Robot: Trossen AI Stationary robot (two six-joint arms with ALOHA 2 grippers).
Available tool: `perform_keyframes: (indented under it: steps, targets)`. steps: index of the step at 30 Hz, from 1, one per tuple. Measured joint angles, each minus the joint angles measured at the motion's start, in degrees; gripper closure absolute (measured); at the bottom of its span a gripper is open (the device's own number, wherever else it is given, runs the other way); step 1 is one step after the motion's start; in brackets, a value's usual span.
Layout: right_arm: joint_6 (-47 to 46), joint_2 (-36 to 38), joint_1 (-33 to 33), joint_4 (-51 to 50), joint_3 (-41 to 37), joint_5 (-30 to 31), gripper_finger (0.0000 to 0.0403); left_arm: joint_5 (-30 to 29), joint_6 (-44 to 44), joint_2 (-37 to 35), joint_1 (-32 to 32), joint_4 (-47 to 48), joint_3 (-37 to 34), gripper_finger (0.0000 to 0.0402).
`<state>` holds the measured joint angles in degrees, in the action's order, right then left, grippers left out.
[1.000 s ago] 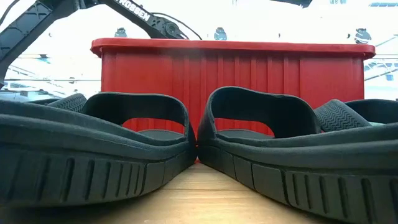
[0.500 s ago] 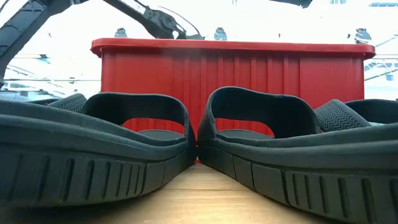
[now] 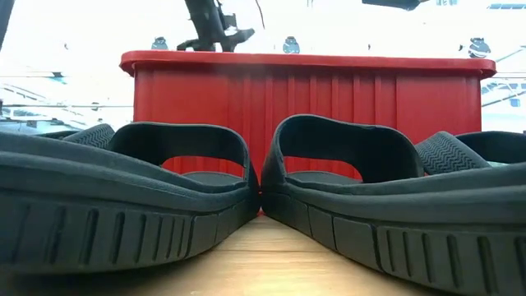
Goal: Pick and place slides into bin
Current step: Put the black slide into the red bin
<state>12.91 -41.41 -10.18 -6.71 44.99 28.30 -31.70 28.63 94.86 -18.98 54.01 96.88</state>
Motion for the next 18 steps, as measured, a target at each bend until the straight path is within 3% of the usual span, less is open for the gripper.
perform_keyframes:
  steps: [6, 12, 18]
  targets:
    - [-0.89, 2.43, -4.32, -11.50, 0.00, -0.07, 0.0209, -4.10, -0.47, -5.23, 5.76, 2.33, 0.02, 0.0266]
    - [-5.75, 5.14, -9.65, -17.89, 0.00, -0.13, 0.0209, -4.48, 0.51, -8.23, 10.98, 3.59, 0.04, 0.0266]
    - [-6.99, 7.32, -14.63, -18.42, 0.00, -6.98, 0.0209, -4.40, 0.15, -8.97, 15.89, 5.12, -0.01, 0.0266]
